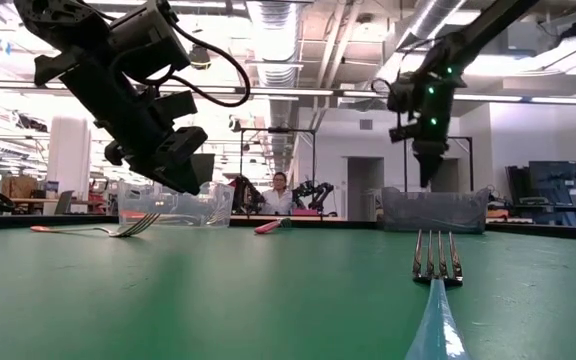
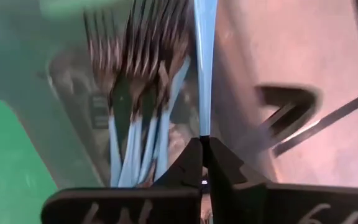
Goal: Sort silverware by color (type)
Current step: Put the blue fork into the black bin
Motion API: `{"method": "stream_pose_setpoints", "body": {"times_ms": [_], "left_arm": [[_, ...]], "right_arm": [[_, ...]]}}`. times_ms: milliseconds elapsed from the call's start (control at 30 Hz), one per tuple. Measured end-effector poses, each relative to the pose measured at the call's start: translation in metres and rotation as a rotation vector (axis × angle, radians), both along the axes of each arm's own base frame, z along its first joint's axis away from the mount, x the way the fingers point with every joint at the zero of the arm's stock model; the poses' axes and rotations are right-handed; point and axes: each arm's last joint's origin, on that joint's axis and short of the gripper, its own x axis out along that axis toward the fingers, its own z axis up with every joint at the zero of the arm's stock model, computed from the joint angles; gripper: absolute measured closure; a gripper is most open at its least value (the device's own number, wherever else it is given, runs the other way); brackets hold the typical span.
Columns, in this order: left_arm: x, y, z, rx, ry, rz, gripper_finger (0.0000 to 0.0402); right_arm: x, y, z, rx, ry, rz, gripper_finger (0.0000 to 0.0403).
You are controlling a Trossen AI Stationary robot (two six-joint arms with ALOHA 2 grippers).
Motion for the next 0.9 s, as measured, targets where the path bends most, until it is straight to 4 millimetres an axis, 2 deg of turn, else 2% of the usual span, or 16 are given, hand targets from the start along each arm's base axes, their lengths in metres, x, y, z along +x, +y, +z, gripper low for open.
{"method": "stream_pose_setpoints", "body": {"times_ms": [100,267,567,733,900], "left_arm": [[0.0,0.0,0.0,0.01,0.001,0.005,0.026],[0.0,0.0,0.0,0.012,0.002,0.005,0.026],[0.0,0.0,0.0,0.023,0.014,-0.006,0.026],[0.001,0.001,0.001,0.027,-0.004,0.0,0.026],[0.009,0.005,0.007,0.026,-0.084,-0.019,0.026]], "right_arm": [[-0.002,0.003,-0.012,0.004,0.03,-0.003,0.0372],[0.002,0.007,-0.014,0.0,0.027,-0.031,0.0334],[0.0,0.022,0.002,-0.017,-0.009,-0.245,0.0256],[0.005,0.047,0.022,0.027,-0.152,-0.313,0.0247],[0.02,0.092,0.027,0.034,-0.403,-0.231,0.0254]]}}
